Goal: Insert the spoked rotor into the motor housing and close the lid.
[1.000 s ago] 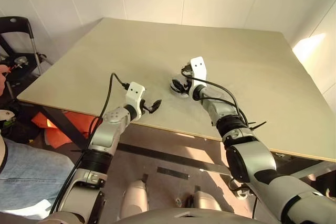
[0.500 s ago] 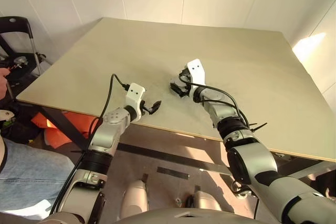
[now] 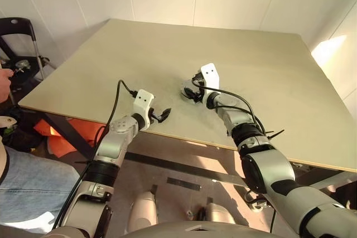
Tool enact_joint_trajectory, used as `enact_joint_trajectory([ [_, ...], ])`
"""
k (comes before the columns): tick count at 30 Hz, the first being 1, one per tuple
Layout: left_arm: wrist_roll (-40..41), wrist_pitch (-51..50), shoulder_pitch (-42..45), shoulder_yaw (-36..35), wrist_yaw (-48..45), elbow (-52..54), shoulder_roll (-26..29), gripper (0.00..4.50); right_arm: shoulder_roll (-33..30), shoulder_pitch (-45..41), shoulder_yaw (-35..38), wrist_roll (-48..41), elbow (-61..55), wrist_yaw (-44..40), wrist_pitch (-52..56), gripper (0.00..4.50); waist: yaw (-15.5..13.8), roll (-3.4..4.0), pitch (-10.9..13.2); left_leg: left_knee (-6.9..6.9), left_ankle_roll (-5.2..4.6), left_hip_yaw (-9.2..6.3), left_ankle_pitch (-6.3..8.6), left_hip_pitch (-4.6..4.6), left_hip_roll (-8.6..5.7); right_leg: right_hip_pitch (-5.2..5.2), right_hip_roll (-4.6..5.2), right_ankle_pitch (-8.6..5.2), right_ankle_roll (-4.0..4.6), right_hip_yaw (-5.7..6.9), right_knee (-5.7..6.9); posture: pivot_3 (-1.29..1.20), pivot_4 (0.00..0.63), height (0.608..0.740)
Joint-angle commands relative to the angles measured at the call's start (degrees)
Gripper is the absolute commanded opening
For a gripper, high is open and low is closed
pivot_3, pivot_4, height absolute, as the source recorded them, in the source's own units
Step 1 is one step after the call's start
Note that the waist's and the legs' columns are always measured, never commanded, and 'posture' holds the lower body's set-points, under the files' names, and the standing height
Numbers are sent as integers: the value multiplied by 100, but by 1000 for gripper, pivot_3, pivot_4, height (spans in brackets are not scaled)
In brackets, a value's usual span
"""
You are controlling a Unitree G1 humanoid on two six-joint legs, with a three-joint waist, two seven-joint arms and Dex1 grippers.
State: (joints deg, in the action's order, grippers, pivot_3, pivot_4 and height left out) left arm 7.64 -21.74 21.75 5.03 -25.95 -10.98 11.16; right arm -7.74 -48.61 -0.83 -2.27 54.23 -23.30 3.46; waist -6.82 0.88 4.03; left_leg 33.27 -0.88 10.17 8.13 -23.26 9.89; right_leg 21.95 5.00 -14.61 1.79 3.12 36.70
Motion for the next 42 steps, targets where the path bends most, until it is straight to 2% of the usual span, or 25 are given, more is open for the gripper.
enact_joint_trajectory([
  [1, -4, 74, 34, -15, 0, 191, 9, 4500, -121, -165, 128, -131, -262, -174, 228, 3158, -2, 0, 0, 0, 0, 0, 0, 0, 0, 0, 0, 0, 0, 0, 0, 0, 0, 740],
  [8, -7, 61, 16, 1, -12, 206, 12, 4500, -234, -86, 75, -137, -871, -516, 699, 3158, -8, 0, 1, -2, 0, 0, 0, -6, 0, 6, 0, 0, 0, 0, -1, 0, 0, 740],
  [22, -3, 42, 0, -4, -10, 221, 28, 4500, -386, 223, -267, 203, -928, -609, 747, 3158, -13, -1, 1, -3, 0, 1, 0, -5, 0, 5, 0, 0, 0, 0, -6, 0, 0, 740],
  [42, -17, 49, -68, 26, -13, 234, 31, 4500, -197, -108, 64, -91, -824, -409, 1005, 3158, -11, -1, 1, -7, 0, 0, 0, -5, -1, 7, 0, 0, 0, 0, -6, 0, 0, 740],
])
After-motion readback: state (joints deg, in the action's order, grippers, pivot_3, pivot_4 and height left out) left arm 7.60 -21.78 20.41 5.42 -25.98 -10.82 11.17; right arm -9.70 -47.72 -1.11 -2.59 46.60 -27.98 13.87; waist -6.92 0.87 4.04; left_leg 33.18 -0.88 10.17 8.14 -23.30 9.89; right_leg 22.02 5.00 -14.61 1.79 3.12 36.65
